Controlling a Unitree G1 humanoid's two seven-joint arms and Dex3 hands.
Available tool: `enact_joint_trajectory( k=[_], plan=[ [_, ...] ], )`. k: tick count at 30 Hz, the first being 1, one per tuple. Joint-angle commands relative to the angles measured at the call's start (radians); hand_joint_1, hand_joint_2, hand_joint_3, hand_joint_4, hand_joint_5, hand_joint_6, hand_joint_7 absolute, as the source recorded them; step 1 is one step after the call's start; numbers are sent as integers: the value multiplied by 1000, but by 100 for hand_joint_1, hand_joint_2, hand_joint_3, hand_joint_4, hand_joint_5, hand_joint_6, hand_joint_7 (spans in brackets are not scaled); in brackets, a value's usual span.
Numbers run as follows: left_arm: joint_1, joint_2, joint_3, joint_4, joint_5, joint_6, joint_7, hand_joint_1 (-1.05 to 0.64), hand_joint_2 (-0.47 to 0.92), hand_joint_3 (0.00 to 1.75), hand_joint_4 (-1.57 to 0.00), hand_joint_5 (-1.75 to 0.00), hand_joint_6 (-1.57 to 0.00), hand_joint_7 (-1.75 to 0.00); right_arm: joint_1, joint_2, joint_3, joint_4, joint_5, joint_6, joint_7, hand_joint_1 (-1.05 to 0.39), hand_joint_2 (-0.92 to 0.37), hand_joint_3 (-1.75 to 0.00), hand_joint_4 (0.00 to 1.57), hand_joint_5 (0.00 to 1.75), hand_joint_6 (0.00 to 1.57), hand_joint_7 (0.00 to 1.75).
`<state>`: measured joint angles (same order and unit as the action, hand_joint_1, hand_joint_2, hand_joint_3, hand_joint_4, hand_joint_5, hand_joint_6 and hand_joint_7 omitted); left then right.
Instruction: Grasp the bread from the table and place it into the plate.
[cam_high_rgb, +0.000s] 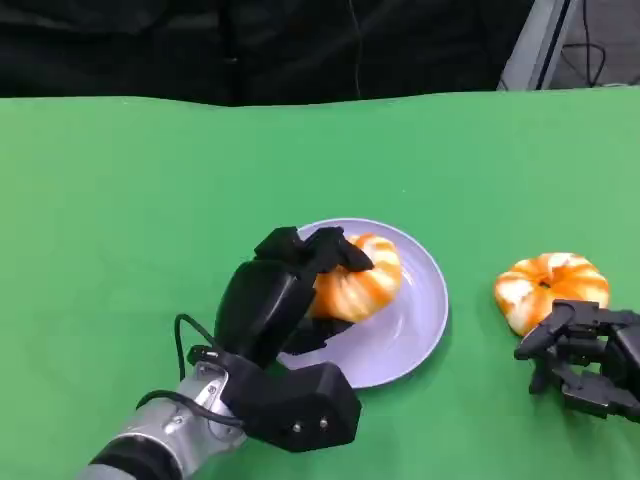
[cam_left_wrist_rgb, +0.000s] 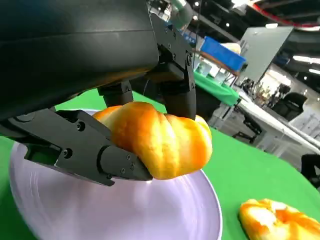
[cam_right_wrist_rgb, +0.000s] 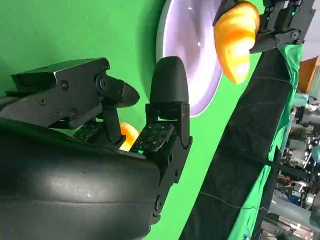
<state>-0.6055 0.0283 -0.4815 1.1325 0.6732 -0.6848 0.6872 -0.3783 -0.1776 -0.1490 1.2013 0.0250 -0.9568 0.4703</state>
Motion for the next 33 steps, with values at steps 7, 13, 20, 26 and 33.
enact_joint_trajectory(
  k=[7, 13, 20, 26, 33],
  plan=[
    [-18, -9, 3, 27, -10, 9, -29, -8, 92, 36, -51, -160, -60, -124, 14, -10, -7, -7, 26, 2, 17, 11, -86, -57, 91, 131, 98, 89],
    [-18, -12, 4, 42, -18, 18, -54, -8, 92, 36, -50, -159, -59, -123, 14, -13, -3, -6, 19, -7, 7, 11, -86, -55, 92, 131, 99, 89],
    [-25, -8, -9, 56, -5, 30, -46, -8, 92, 34, -52, -151, -61, -114, 14, -12, -1, -7, 17, -9, 3, 11, -85, -56, 92, 131, 99, 89],
    [-31, 0, -30, 64, 7, 50, -57, -16, 92, 26, -67, -109, -77, -67, 15, -14, 3, -6, 11, -14, -9, 11, -85, -57, 93, 131, 100, 88],
    [-32, -2, -27, 66, -4, 66, -79, -21, 92, 19, -88, -40, -99, -10, 14, -16, 5, -4, 9, -16, -11, 11, -85, -57, 93, 130, 100, 87]
  ],
)
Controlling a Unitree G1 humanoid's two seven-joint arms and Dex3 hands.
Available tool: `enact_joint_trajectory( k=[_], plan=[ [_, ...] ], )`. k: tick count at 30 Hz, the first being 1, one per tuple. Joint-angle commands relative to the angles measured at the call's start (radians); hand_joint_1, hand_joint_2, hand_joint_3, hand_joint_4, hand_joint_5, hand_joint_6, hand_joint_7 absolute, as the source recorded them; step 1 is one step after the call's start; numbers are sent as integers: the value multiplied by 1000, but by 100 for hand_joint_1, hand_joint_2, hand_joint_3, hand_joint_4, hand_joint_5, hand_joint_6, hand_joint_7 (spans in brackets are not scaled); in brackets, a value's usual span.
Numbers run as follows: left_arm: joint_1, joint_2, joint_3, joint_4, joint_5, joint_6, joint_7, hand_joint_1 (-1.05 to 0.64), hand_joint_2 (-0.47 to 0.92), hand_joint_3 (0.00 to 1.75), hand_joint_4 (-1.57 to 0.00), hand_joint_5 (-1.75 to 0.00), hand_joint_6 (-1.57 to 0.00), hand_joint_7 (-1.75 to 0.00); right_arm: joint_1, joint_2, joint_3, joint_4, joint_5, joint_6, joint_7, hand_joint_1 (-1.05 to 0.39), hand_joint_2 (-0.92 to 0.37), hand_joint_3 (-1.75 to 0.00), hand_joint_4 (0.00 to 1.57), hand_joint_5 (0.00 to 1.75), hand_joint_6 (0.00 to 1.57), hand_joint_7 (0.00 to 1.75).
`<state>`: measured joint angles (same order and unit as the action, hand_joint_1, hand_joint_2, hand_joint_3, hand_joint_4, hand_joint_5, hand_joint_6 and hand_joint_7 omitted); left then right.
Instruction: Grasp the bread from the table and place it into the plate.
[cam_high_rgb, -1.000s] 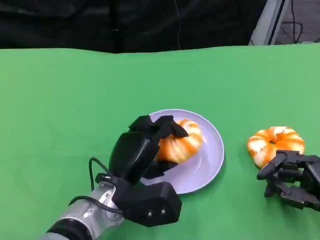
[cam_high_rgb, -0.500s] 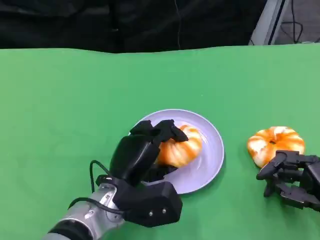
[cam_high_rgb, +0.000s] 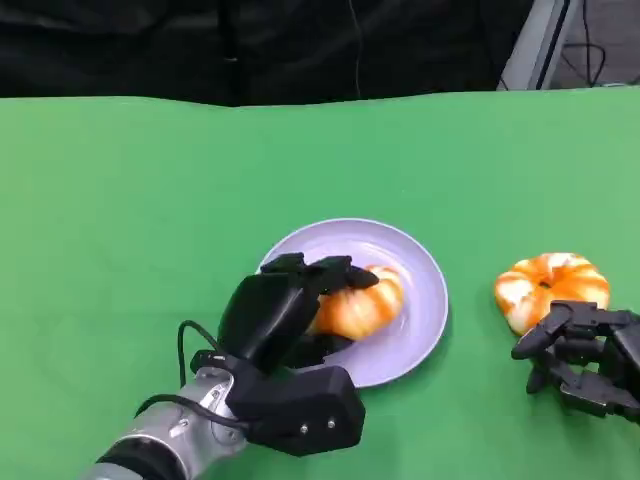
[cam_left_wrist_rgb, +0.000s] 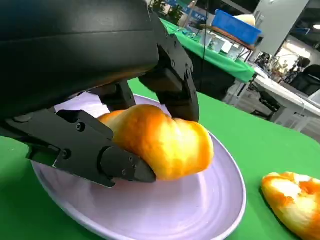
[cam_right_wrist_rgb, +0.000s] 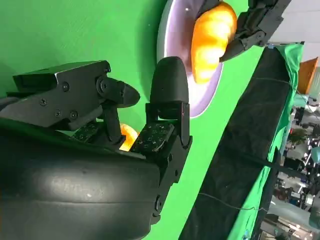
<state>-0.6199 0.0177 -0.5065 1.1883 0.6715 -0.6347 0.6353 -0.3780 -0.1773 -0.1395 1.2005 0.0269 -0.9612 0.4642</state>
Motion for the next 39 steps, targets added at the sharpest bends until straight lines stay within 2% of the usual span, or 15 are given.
enact_joint_trajectory(
  k=[1, 6, 11, 12, 15, 17, 21, 26, 39],
  plan=[
    [-18, 9, -2, 10, -2, 18, -28, -22, 92, 18, -90, -34, -100, -7, 14, -17, -4, -3, 6, -11, -7, 11, -84, -57, 94, 130, 100, 87],
    [-20, 8, -9, 13, 6, 39, -25, -24, 92, 12, -88, -17, -98, -1, 15, -15, -6, -5, 13, -9, 2, 12, -84, -58, 93, 131, 101, 87],
    [-20, 9, -17, 13, 14, 46, -15, -25, 92, 11, -88, -12, -96, 0, 15, -16, -5, -6, 10, -6, 0, 12, -84, -59, 93, 131, 100, 88],
    [-20, 10, -22, 12, 20, 49, -8, -32, 92, 8, -84, -8, -88, 0, 15, -17, -3, -6, 8, -4, -2, 11, -84, -58, 93, 131, 100, 88],
    [-22, 13, -35, 11, 37, 58, 13, -45, 92, 4, -80, -3, -79, 0, 15, -17, -2, -6, 7, -5, -5, 11, -84, -58, 92, 132, 100, 88],
    [-23, 14, -40, 13, 43, 58, 23, -47, 92, 3, -80, -2, -77, 0, 14, -15, -5, -6, 14, -2, 3, 11, -84, -57, 92, 132, 99, 89],
    [-29, 21, -51, 11, 47, 67, -1, -65, 92, 2, -71, 0, -67, 0, 13, -13, -8, -5, 20, 1, 11, 12, -85, -57, 91, 133, 99, 89],
    [-33, 27, -59, 11, 44, 72, -11, -72, 92, 3, -67, 0, -63, 0, 12, -13, -9, -5, 25, 3, 18, 12, -86, -56, 91, 134, 98, 89],
    [-25, 39, -39, 3, 26, 31, 32, -76, 92, 26, -66, 0, -54, 0, 11, -10, -6, -7, 20, 8, 5, 13, -86, -55, 92, 133, 98, 91]
  ],
)
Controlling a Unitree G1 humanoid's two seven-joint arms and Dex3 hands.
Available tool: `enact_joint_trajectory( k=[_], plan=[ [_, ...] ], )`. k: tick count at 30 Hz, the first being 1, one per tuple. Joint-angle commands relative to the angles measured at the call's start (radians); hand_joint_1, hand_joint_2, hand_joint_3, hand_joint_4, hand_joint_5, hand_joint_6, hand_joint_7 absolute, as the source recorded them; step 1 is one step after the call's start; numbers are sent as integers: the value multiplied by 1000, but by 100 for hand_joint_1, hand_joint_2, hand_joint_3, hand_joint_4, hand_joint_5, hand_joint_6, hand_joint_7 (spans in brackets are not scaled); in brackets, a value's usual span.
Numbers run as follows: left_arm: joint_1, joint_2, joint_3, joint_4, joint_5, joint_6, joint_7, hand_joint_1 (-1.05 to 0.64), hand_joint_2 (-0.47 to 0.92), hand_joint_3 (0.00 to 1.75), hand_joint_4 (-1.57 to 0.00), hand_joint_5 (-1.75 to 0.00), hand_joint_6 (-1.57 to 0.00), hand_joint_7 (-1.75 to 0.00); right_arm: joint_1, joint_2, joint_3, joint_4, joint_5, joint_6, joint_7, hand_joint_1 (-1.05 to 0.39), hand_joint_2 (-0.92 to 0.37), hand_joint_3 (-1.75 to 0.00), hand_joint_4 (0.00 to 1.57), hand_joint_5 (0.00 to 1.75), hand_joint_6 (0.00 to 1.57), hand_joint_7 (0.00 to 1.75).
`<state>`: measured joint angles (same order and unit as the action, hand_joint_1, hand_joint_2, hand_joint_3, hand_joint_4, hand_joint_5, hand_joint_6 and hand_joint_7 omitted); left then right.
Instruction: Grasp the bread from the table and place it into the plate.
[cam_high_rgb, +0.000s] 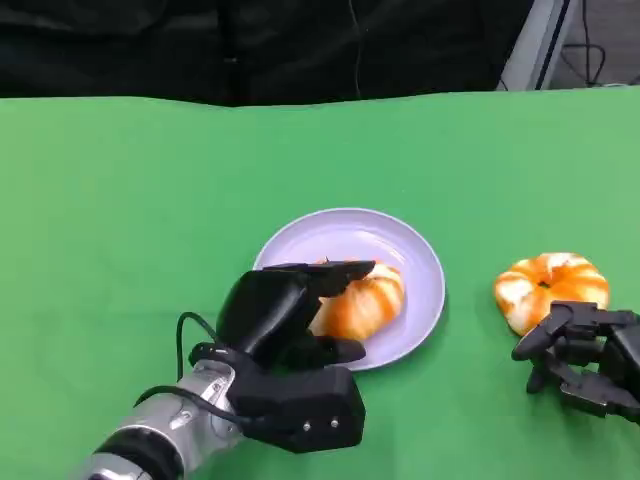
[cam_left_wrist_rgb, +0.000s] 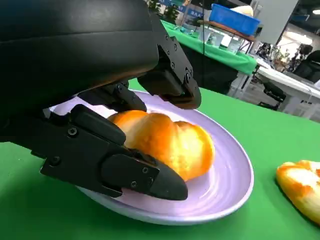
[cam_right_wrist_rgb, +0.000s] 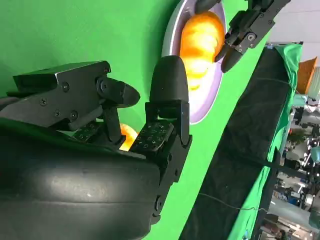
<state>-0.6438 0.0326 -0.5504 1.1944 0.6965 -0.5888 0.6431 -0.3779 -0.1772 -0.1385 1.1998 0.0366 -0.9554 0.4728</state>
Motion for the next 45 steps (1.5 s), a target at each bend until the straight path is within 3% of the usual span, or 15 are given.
enact_joint_trajectory(
  k=[1, 24, 45],
  plan=[
    [-1, 25, 5, -4, 3, -16, 28, -77, 92, 27, -66, 0, -53, 0, 11, -11, -6, -6, 9, 1, -5, 13, -86, -55, 92, 133, 98, 91],
    [69, 66, 43, -205, -1, -63, 40, -84, 92, 33, -66, 0, -52, 0, 8, -9, -9, -2, 20, 2, 9, 12, -83, -63, 90, 134, 98, 92],
    [232, 115, 202, -385, -162, -201, -64, -76, 92, 24, -68, -1, -56, -2, 13, -13, -5, -1, 13, -2, 6, 15, -81, -68, 90, 136, 97, 93]
  ],
)
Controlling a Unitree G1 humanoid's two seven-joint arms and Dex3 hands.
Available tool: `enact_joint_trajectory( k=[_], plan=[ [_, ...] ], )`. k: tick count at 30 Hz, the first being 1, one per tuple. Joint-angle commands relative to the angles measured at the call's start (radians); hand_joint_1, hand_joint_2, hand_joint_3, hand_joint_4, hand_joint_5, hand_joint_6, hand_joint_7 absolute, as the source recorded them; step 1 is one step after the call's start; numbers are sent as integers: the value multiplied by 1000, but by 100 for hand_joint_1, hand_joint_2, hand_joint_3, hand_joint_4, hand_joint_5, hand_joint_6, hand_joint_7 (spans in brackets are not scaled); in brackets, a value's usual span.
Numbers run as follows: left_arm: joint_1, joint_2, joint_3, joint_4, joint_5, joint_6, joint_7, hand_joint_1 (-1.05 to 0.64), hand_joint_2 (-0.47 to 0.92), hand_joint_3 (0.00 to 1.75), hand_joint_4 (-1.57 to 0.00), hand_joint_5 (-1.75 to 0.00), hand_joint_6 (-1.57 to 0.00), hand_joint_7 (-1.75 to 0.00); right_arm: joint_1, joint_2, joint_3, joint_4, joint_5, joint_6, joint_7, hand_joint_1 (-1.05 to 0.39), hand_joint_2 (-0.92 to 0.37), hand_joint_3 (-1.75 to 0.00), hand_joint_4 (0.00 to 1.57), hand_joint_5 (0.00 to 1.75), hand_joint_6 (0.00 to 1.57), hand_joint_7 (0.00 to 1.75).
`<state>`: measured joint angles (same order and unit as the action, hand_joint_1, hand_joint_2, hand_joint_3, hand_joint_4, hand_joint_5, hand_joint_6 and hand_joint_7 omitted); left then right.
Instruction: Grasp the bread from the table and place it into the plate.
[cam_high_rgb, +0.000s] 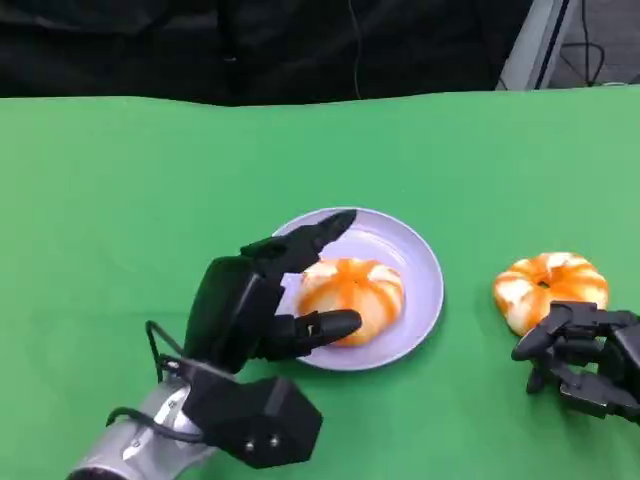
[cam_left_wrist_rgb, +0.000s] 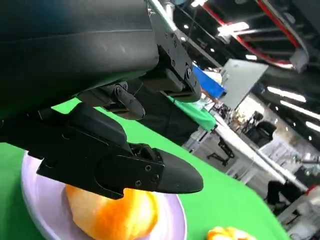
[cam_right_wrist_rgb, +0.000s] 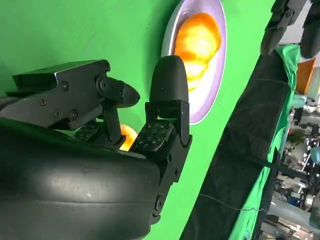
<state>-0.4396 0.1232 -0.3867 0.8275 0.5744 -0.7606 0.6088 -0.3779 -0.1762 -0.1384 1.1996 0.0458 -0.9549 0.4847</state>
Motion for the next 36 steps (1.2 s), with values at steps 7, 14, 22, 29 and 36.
enact_joint_trajectory(
  k=[7, 14, 22, 29, 36],
  plan=[
    [59, 28, 88, -34, -69, -66, -54, -74, 92, 23, -68, -1, -58, -2, 14, -15, -3, -3, 3, -7, -7, 15, -82, -68, 90, 136, 96, 93],
    [104, 52, 152, -30, -118, -158, -63, -69, 92, 22, -71, -1, -60, -1, 17, -17, 5, -3, -14, -7, -26, 14, -82, -67, 90, 137, 96, 94],
    [150, 52, 212, -42, -198, -217, -126, -63, 92, 21, -71, -1, -60, -1, 18, -19, 2, -3, -12, -9, -25, 14, -82, -68, 91, 137, 96, 93],
    [180, 46, 272, -28, -267, -265, -179, -51, 92, 21, -71, 0, -61, -1, 16, -19, 4, 0, -16, -6, -24, 13, -82, -67, 90, 137, 96, 94],
    [200, 50, 317, -16, -307, -298, -225, -49, 92, 23, -71, 0, -61, -1, 18, -22, 1, -4, -13, -8, -20, 13, -82, -67, 89, 138, 94, 96]
  ],
)
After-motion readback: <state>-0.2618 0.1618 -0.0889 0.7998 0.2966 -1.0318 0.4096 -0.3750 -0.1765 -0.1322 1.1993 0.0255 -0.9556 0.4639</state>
